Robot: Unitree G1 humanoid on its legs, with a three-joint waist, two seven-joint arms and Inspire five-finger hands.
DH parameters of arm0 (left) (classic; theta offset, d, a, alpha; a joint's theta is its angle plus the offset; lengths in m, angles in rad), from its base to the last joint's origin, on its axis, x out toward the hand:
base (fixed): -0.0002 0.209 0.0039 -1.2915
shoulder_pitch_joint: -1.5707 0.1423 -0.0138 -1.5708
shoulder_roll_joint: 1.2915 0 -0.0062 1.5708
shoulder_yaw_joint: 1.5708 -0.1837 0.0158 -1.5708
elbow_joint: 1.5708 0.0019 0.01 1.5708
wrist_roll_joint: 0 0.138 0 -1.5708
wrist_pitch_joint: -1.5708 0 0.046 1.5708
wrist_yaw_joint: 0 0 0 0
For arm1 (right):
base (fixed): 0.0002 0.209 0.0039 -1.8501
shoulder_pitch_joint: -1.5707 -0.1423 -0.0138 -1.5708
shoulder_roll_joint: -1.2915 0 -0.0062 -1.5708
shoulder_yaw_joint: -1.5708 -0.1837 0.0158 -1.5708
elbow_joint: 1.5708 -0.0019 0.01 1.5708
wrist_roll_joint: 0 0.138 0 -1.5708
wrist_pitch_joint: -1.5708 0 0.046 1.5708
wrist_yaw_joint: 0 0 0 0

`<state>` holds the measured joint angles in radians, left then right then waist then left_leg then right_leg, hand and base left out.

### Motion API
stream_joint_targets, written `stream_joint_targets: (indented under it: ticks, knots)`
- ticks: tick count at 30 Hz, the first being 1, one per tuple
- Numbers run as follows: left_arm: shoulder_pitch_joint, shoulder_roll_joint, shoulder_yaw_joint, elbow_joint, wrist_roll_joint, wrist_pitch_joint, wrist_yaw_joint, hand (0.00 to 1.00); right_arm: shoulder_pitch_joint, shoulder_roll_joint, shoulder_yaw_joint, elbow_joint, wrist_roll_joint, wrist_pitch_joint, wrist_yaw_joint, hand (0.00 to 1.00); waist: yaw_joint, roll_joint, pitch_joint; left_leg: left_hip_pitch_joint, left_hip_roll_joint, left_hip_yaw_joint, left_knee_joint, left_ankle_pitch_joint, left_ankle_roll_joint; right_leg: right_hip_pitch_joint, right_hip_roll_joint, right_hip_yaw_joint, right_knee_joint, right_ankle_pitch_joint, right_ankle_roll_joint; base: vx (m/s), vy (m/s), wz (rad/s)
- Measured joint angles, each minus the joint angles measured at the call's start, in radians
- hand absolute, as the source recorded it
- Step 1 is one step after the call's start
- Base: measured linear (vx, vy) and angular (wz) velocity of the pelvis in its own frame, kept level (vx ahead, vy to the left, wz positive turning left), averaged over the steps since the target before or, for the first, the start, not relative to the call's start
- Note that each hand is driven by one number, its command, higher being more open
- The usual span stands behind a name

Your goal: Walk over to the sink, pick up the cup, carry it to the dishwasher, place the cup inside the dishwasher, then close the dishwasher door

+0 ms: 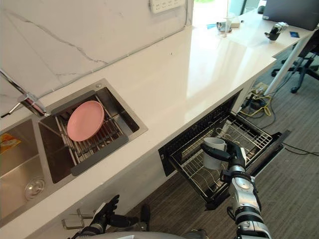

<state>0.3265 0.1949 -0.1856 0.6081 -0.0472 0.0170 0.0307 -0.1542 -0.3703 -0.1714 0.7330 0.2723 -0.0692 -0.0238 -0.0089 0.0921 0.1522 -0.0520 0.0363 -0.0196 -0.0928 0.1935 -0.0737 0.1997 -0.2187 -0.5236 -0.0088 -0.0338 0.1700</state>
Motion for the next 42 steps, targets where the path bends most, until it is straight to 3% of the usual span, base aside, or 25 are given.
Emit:
stream_joint_targets:
  ticks: [4, 7, 11, 13, 14, 20, 25, 29, 34, 36, 42]
  knots:
    - [-0.001, -0.019, 0.037, 0.027, -0.022, -0.002, 0.002, 1.0, -0.004, -0.002, 0.001, 0.027, -0.068, 0.034, 0.049, 0.0, 0.02, 0.007, 0.015, 0.006, -0.007, -0.001, 0.0, -0.004, -0.004, 0.001, -0.01, -0.008, 0.04, -0.023, 0.002, -0.02, 0.004, 0.05]
    - [-0.015, -0.028, 0.06, 0.038, -0.05, 0.001, 0.0, 1.0, -0.027, -0.04, 0.001, 0.085, -0.102, 0.05, 0.084, 0.0, 0.011, 0.022, 0.043, -0.017, 0.0, 0.043, 0.0, -0.011, 0.004, -0.004, -0.02, -0.045, 0.068, -0.036, 0.007, -0.06, 0.018, 0.41]
    - [-0.037, -0.085, 0.114, 0.087, -0.138, 0.007, -0.044, 1.0, -0.127, -0.129, 0.001, 0.203, -0.138, 0.078, 0.106, 0.0, 0.021, 0.073, 0.094, -0.035, -0.007, 0.09, 0.0, 0.023, 0.024, -0.011, -0.052, -0.082, 0.1, -0.047, 0.018, -0.02, 0.041, 0.35]
    - [-0.054, -0.087, 0.133, 0.121, -0.179, 0.014, -0.072, 1.0, -0.166, -0.13, 0.003, 0.212, -0.164, 0.1, 0.116, 0.0, 0.021, 0.083, 0.102, -0.035, -0.019, 0.088, 0.005, 0.027, 0.035, -0.008, -0.063, -0.083, 0.1, -0.048, 0.022, 0.04, 0.009, 0.08]
    - [-0.06, -0.086, 0.143, 0.138, -0.191, 0.018, -0.085, 1.0, -0.189, -0.13, 0.006, 0.223, -0.19, 0.116, 0.127, 1.0, 0.021, 0.084, 0.102, -0.033, -0.026, 0.086, 0.005, 0.03, 0.04, -0.006, -0.07, -0.082, 0.1, -0.05, 0.025, 0.06, -0.012, 0.08]
    - [-0.069, -0.086, 0.189, 0.151, -0.208, 0.046, -0.157, 1.0, -0.229, -0.131, 0.025, 0.239, -0.306, 0.197, 0.15, 1.0, 0.025, 0.087, 0.121, -0.008, -0.039, 0.058, 0.006, 0.03, 0.04, 0.033, -0.072, -0.081, 0.107, -0.077, 0.037, 0.0, -0.041, 0.16]
    - [-0.092, -0.085, 0.208, 0.188, -0.205, 0.064, -0.183, 1.0, -0.226, -0.125, 0.061, 0.23, -0.313, 0.212, 0.15, 1.0, 0.023, 0.088, 0.121, 0.001, -0.031, 0.059, 0.002, 0.03, 0.039, 0.032, -0.068, -0.075, 0.13, -0.096, 0.036, -0.05, -0.036, -0.02]
    - [-0.109, -0.074, 0.211, 0.192, -0.197, 0.091, -0.191, 1.0, -0.188, -0.089, 0.059, 0.084, -0.258, 0.224, 0.086, 1.0, 0.023, 0.086, 0.123, 0.0, -0.016, 0.073, 0.0, 0.026, 0.033, 0.025, -0.057, -0.058, 0.129, -0.098, 0.033, -0.03, -0.038, -0.11]
    - [-0.119, -0.072, 0.229, 0.189, -0.192, 0.122, -0.189, 1.0, -0.064, -0.001, -0.04, -0.194, -0.125, 0.221, -0.022, 1.0, 0.019, 0.074, 0.126, 0.01, -0.005, 0.106, 0.0, 0.013, 0.023, 0.02, -0.055, -0.028, 0.116, -0.095, 0.032, 0.02, -0.046, -0.18]
    - [-0.119, -0.066, 0.241, 0.188, -0.207, 0.132, -0.177, 1.0, -0.006, 0.025, -0.071, -0.284, -0.095, 0.221, -0.023, 1.0, 0.013, 0.057, 0.127, 0.019, 0.001, 0.12, 0.0, 0.007, 0.018, 0.02, -0.052, -0.01, 0.11, -0.095, 0.031, 0.04, -0.062, -0.24]
    - [-0.117, -0.04, 0.31, 0.213, -0.209, 0.166, -0.118, 1.0, 0.198, 0.118, -0.111, -0.564, 0.045, 0.218, 0.029, 1.0, -0.019, -0.031, 0.099, 0.058, 0.045, 0.217, 0.005, -0.015, -0.005, -0.006, -0.022, 0.1, 0.094, -0.089, 0.015, 0.0, -0.075, -0.52]
